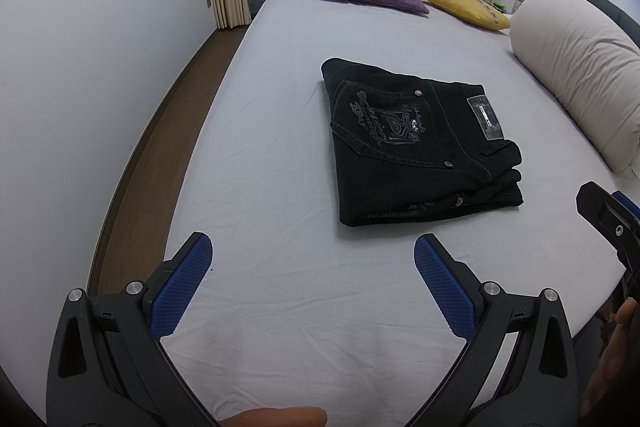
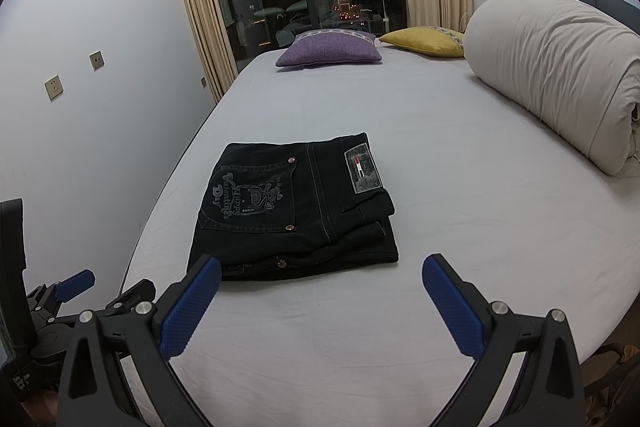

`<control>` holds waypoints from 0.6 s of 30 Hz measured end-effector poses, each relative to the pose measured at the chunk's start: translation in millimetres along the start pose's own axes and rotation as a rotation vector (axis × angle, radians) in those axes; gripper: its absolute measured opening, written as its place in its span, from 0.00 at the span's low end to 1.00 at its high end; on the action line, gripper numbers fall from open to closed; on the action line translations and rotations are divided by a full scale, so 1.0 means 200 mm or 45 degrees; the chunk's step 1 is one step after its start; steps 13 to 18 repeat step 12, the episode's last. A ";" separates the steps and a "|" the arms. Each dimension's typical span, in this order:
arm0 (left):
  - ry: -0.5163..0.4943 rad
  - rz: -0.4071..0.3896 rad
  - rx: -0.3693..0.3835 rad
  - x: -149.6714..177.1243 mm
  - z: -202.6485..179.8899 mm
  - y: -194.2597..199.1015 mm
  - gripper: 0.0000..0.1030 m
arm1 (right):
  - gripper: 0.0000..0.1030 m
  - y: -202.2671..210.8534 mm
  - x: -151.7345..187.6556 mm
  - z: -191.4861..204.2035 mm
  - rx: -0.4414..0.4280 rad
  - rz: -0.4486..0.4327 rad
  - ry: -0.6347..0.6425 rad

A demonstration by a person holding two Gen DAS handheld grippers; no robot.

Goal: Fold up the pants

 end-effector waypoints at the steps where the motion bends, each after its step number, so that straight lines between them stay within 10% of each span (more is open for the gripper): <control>1: 0.001 0.001 0.001 0.00 0.00 0.00 1.00 | 1.00 0.00 0.00 0.00 -0.001 0.000 0.000; 18: -0.010 -0.002 0.006 0.02 0.00 0.00 1.00 | 1.00 0.00 0.01 0.01 -0.002 0.001 -0.005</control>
Point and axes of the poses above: each gripper's, at about its wrist camera, not at the fingertips, and y roughly against the way its jaws point, z to its left, x to its underside, the point moved 2 cm from there along -y, roughly the way its jaws point, and after that the axes turned 6 degrees about z, right-handed, at the moved point
